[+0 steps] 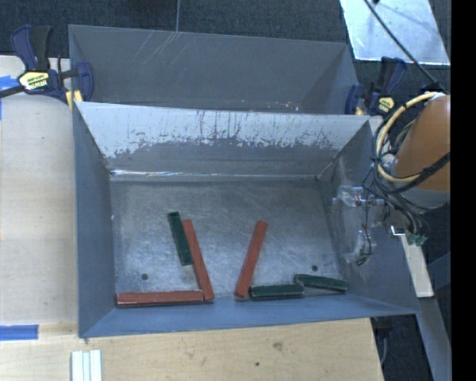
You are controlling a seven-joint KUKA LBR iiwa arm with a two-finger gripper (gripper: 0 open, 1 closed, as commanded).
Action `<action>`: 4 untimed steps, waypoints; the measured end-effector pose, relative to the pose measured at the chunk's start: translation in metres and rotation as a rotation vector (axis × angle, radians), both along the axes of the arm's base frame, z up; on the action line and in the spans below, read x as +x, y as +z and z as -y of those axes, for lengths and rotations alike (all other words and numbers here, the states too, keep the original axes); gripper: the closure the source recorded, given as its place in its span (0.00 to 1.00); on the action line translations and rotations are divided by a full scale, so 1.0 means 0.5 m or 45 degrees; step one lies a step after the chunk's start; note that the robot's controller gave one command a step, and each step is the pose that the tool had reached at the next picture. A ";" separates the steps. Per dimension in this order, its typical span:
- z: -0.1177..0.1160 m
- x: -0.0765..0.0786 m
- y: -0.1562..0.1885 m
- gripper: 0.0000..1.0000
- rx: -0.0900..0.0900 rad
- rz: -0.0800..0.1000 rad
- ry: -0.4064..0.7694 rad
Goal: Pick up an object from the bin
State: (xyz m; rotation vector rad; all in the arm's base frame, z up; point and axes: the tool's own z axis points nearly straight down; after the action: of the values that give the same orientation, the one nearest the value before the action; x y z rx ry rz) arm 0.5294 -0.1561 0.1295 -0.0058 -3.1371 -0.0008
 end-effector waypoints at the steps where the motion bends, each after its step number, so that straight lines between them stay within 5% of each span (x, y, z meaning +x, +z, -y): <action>1: -0.104 -0.066 -0.118 0.00 -0.002 0.011 -0.035; 2: -0.218 -0.081 -0.056 0.00 0.001 0.011 0.127; 3: -0.457 -0.085 -0.045 0.00 0.005 0.012 0.382; 4: -0.322 -0.008 -0.120 0.00 -0.002 0.011 0.869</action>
Offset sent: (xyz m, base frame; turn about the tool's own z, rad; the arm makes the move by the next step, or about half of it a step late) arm -0.0338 0.0524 -0.0595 0.0278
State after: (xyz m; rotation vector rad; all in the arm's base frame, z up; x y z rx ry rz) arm 0.5251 0.0048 0.0693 1.0477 -2.9657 0.0046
